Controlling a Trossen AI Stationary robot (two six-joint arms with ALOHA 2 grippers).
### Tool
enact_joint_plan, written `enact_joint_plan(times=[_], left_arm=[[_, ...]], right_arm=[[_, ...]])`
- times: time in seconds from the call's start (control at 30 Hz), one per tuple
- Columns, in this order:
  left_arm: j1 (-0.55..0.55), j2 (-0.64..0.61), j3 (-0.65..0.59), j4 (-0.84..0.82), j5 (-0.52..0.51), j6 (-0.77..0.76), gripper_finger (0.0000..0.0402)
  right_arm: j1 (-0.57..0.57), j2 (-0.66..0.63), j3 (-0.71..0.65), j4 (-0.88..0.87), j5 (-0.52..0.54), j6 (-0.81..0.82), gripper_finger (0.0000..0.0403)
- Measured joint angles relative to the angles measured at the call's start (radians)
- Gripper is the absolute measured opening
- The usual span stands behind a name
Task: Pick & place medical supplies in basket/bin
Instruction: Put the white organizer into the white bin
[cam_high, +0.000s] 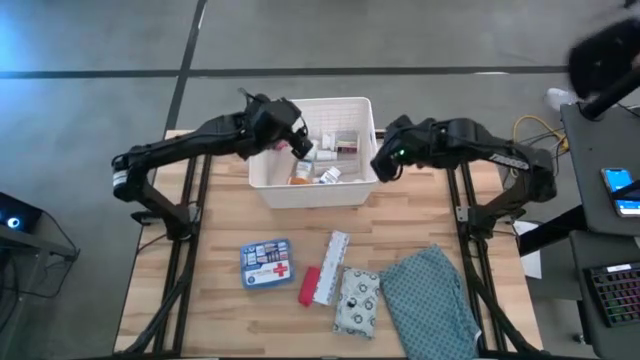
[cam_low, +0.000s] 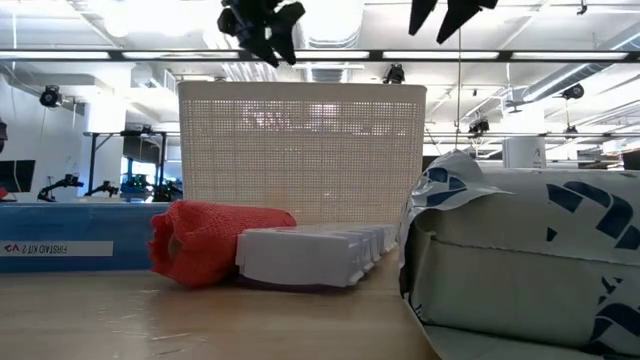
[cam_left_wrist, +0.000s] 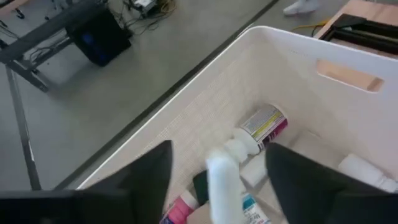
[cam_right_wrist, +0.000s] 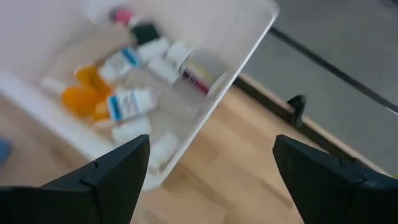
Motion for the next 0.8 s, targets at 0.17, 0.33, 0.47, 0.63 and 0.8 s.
enact_joint_plan(times=[0.17,0.33,0.47,0.63,0.8], left_arm=[[-0.076,-0.074,0.006,-0.086,0.017,-0.001,0.0296],[-0.279,-0.18,-0.006,-0.256,0.05,-0.093,0.0305],[-0.453,-0.257,-0.064,-0.329,0.052,-0.3,0.0306],[-0.632,-0.345,-0.205,-0.337,0.05,-0.586,0.0306],[-0.766,-0.399,-0.359,-0.334,0.05,-0.843,0.0306]], right_arm=[[0.058,0.0,-0.103,0.055,-0.105,-0.014,0.0329],[0.166,0.0,-0.231,0.225,-0.3,-0.189,0.0329],[0.261,0.009,-0.355,0.406,-0.363,-0.431,0.0329],[0.34,0.087,-0.461,0.641,-0.457,-0.662,0.033],[0.365,0.235,-0.466,0.655,-0.474,-0.892,0.033]])
